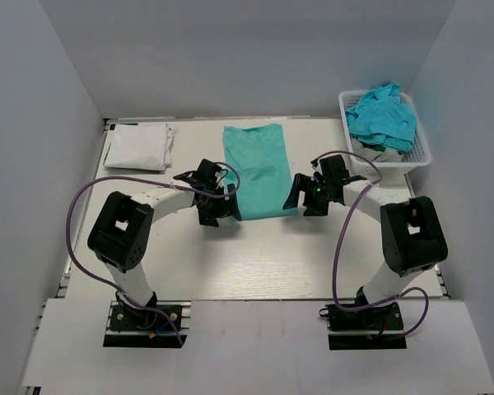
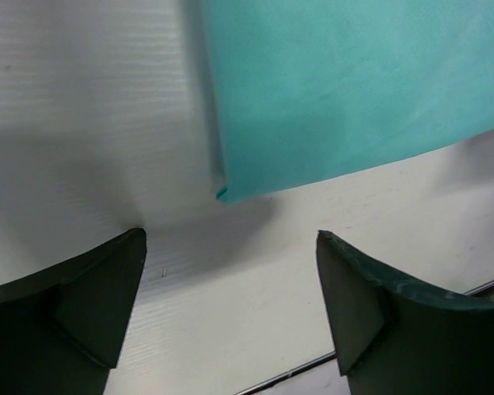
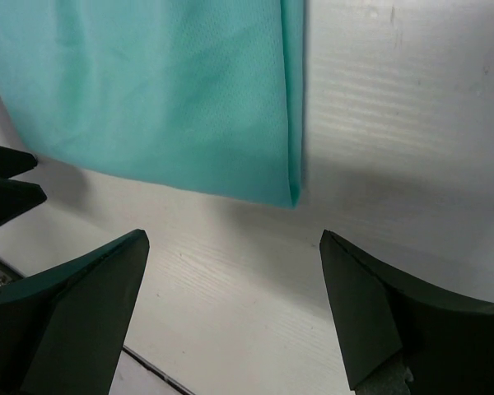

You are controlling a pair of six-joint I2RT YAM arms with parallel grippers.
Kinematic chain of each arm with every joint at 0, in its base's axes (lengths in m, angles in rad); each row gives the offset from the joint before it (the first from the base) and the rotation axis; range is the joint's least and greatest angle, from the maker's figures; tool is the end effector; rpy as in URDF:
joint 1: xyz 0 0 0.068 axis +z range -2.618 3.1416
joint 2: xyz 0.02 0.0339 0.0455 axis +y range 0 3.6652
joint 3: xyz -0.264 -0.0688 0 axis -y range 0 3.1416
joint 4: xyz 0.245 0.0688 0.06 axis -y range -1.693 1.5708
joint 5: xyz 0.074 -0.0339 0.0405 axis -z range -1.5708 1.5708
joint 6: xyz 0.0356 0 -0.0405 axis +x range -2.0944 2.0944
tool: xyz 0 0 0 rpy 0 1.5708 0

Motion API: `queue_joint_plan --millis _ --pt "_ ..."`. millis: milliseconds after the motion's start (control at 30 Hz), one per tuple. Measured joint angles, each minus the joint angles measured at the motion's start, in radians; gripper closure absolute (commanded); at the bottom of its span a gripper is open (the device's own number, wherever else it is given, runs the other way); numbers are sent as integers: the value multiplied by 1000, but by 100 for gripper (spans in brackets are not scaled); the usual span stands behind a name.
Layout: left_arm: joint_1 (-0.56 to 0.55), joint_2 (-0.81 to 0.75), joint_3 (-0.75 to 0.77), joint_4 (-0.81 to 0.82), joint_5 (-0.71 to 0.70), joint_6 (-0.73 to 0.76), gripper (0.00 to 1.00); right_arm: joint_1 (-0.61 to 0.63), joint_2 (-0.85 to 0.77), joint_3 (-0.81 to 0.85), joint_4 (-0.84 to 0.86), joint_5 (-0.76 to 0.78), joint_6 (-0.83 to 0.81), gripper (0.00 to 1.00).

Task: Fold and stack the t-shirts
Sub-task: Fold the folded rectangular tshirt in 1/3 of the way, then grab one side of the 2/3 rectangular tshirt with both arms

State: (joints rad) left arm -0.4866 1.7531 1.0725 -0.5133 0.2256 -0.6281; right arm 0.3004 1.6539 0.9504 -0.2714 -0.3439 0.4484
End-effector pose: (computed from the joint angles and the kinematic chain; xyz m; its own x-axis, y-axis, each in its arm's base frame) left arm 0.2933 -0.1642 0.1645 -0.9756 -0.1318 -0.1756 -0.0553 0.9214 -0.3846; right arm 0.3097 0.1085 0.1749 -0.9116 0.1449 -0.3848 -0.0712 0.8661 0.4948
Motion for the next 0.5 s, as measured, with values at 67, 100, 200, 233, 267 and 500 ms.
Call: queue_joint_plan --millis 67,100,200,233,267,500 --pt "-8 7 0 24 -6 -2 14 0 15 0 35 1 2 10" --pt "-13 11 1 31 -10 -1 21 0 27 1 50 0 2 10" --pt "-19 26 5 55 -30 -2 40 0 66 9 83 -21 8 17" --pt "-22 33 6 66 -35 -2 45 0 73 10 97 -23 8 21" --pt "-23 43 11 73 -39 0 50 -2 79 10 105 -27 11 30" --pt "-35 82 23 116 -46 -2 94 -4 108 -17 143 -28 15 83"
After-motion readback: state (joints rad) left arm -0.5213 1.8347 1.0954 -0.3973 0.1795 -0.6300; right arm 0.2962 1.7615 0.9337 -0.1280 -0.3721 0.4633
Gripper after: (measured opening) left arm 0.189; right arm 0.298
